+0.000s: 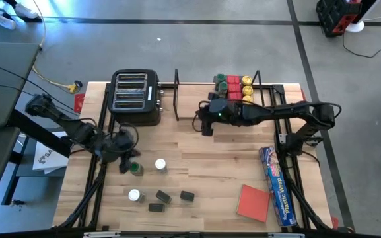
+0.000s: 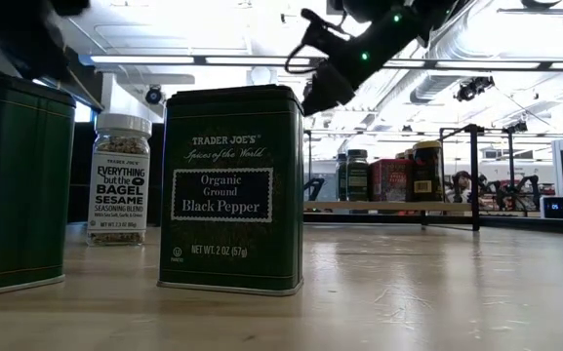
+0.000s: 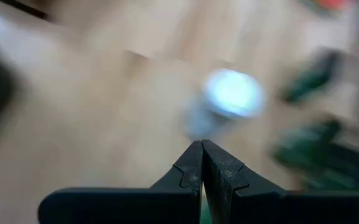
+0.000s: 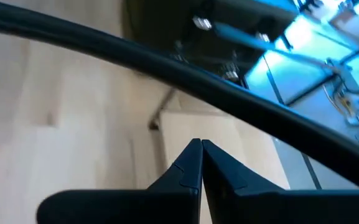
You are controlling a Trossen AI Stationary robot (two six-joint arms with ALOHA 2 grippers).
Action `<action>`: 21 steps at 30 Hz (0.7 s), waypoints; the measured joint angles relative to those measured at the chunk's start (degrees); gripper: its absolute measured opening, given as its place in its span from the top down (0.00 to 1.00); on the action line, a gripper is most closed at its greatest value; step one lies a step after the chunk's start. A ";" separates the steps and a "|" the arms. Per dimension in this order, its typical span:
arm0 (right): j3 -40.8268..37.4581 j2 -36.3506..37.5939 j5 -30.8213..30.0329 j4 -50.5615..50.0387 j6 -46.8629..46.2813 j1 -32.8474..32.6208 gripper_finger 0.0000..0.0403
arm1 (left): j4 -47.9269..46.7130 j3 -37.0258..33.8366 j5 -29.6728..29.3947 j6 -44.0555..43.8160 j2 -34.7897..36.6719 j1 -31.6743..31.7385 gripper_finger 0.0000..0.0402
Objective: Shelf spices
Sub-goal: Put the green seasoning bottle on the shelf aligned with the other green seasoning bottles
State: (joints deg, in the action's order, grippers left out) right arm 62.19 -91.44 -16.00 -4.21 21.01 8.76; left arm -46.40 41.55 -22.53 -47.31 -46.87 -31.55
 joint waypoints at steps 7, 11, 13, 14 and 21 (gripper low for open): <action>0.00 0.00 0.40 2.58 -0.05 -1.03 0.99 | 0.49 2.77 4.80 -11.59 -0.07 -8.31 0.99; 0.00 0.00 0.40 2.60 -1.07 -0.90 0.99 | -0.82 1.17 5.77 -20.60 -0.94 -10.39 0.95; -0.12 0.00 0.67 2.52 -1.59 -0.90 0.99 | -0.77 0.18 7.68 -22.66 -1.56 -10.73 0.90; -0.13 0.00 1.27 2.22 -1.66 -0.91 0.99 | -0.93 -0.34 9.08 -23.61 -1.88 -10.86 0.86; -0.22 0.00 5.00 0.51 -2.77 -0.92 0.99 | -0.62 -2.65 19.79 -35.82 -4.24 -10.84 0.53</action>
State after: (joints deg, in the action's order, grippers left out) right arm 61.98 -91.44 -11.00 -3.70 18.24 7.84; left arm -47.02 38.90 -2.74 -83.13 -51.11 -42.39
